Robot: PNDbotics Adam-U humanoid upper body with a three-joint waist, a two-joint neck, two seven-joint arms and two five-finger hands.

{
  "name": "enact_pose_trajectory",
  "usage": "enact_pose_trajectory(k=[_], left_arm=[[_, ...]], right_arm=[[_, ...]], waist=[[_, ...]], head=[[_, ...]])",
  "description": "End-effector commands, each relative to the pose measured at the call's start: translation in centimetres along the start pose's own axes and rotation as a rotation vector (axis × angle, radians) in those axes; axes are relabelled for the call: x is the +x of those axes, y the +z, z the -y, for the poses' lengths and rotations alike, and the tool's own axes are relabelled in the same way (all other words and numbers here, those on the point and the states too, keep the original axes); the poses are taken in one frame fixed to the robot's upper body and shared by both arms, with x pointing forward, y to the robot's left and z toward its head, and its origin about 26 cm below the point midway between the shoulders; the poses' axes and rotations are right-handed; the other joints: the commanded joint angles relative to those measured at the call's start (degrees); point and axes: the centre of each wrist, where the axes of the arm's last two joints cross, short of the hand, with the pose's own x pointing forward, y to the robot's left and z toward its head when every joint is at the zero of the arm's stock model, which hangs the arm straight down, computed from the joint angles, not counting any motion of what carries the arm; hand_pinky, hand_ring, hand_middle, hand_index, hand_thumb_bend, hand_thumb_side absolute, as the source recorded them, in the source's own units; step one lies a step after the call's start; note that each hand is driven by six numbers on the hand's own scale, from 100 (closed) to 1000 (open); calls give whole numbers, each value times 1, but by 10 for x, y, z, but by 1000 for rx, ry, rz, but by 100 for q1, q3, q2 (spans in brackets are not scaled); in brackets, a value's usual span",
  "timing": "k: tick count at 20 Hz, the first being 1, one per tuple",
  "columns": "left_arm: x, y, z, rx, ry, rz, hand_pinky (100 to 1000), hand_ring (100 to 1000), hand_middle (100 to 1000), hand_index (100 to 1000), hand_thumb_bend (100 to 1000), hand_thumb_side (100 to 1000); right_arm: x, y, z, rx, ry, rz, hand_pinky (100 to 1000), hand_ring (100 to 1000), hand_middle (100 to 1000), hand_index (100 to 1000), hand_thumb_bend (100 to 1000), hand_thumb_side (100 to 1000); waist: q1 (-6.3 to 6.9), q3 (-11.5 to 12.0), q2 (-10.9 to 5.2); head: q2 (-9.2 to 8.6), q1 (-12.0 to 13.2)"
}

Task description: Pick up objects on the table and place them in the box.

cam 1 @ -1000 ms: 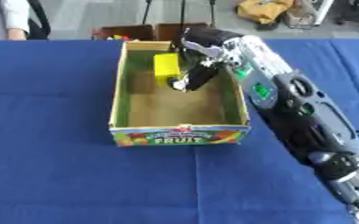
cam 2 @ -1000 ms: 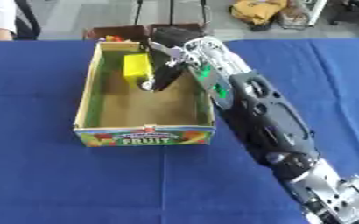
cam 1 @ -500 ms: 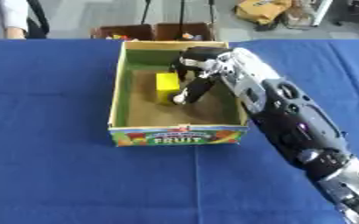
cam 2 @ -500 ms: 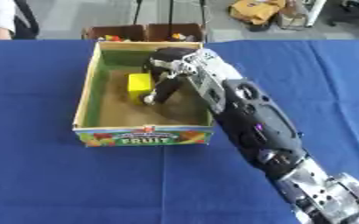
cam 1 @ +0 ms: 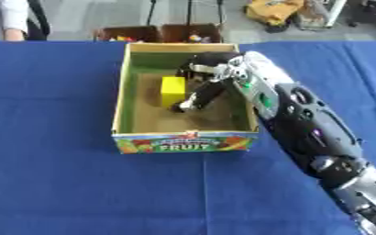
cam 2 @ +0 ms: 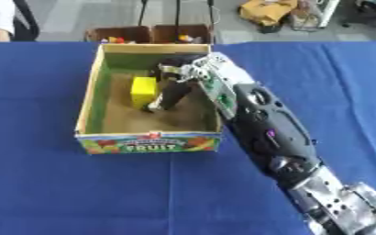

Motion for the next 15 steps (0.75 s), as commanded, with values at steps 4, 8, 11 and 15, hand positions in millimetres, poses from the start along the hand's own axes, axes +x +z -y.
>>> enact_pose_trajectory(k=[4,8,11,15], left_arm=[[4,-5,-3,5,-6,23,535,833,851,931,100,1000],[4,-5,-5,8,-13,23,536,833,852,931,100,1000],[4,-5,-6,11,-19,24,536,833,852,931,100,1000],[4,-5,-7,17,-25,25,537,833,852,931,100,1000]], right_arm=[[-7,43,49,-235,77,-45,673,819,765,889,490,660],[-14,72,63,-362,102,-53,667,812,756,880,469,676],[-23,95,65,-443,108,-53,658,802,748,873,460,670],[-31,125,63,-550,94,-50,648,791,740,865,463,666]], waist=[[-5,-65,-104],[27,-122,-116],[47,-167,-115],[97,-224,-106]], head=[[-7,57],[-6,104],[-12,150],[-28,234]])
